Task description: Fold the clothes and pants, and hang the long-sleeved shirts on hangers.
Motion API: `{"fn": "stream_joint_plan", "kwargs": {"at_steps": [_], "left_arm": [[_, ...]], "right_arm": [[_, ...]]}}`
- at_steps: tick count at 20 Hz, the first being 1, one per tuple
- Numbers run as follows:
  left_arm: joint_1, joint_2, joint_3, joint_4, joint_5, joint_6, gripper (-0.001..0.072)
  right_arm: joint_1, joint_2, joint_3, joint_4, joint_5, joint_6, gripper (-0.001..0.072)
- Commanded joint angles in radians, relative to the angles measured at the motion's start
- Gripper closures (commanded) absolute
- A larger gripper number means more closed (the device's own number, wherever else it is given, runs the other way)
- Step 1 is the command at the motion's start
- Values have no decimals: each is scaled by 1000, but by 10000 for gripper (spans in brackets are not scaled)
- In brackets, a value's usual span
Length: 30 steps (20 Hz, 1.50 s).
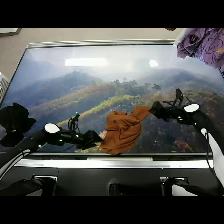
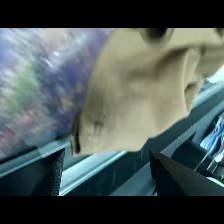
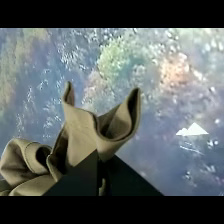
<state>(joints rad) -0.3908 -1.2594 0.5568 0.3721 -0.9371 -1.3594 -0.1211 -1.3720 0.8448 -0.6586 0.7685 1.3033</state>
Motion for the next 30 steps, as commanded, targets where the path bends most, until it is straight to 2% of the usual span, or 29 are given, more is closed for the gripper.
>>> {"fn": "stream_joint_plan", "kwargs": {"at_steps": [1, 4, 5, 6, 7, 9, 10, 12, 15, 17, 19, 21, 25, 27, 30], "left_arm": [[-65, -21, -31, -76, 43, 36, 92], [-66, -54, -27, -116, 85, 36, 112], [-66, -61, -26, -132, 101, 37, 214], [-66, -64, -26, -147, 119, 50, 446], [-66, -64, -26, -172, 136, 71, 597], [-66, -64, -26, -219, 159, 82, 642], [-66, -64, -26, -220, 161, 89, 690], [-54, -59, -22, -233, 157, 97, 694], [83, -29, 93, -201, 91, 107, 698], [216, 5, 277, -57, 26, 68, 699], [326, 36, 526, 169, -38, -68, 699], [407, 60, 808, 359, -129, -135, 698], [502, 110, 1309, 621, -300, -154, 697], [515, 160, 1449, 758, -359, -233, 697], [515, 295, 1471, 953, -405, -366, 696]], "right_arm": [[1, 16, 1, -23, 35, 26, 679], [1, 18, 1, -31, 69, 26, 680], [1, 25, 0, -42, 71, 26, 680], [1, 37, 0, -55, 71, 27, 680], [1, 51, 1, -69, 70, 29, 680], [1, 77, 1, -86, 71, 30, 680], [1, 89, 1, -89, 72, 35, 680], [1, 125, 1, -87, 74, 58, 680], [1, 206, 87, -168, 92, 52, 682], [1, 239, 251, -269, 150, 52, 682], [1, 259, 442, -345, 222, 52, 682], [1, 291, 644, -394, 291, 53, 681], [1, 419, 915, -468, 378, 78, 681], [1, 517, 985, -501, 419, 103, 681], [1, 673, 999, -606, 438, 216, 681]]}}
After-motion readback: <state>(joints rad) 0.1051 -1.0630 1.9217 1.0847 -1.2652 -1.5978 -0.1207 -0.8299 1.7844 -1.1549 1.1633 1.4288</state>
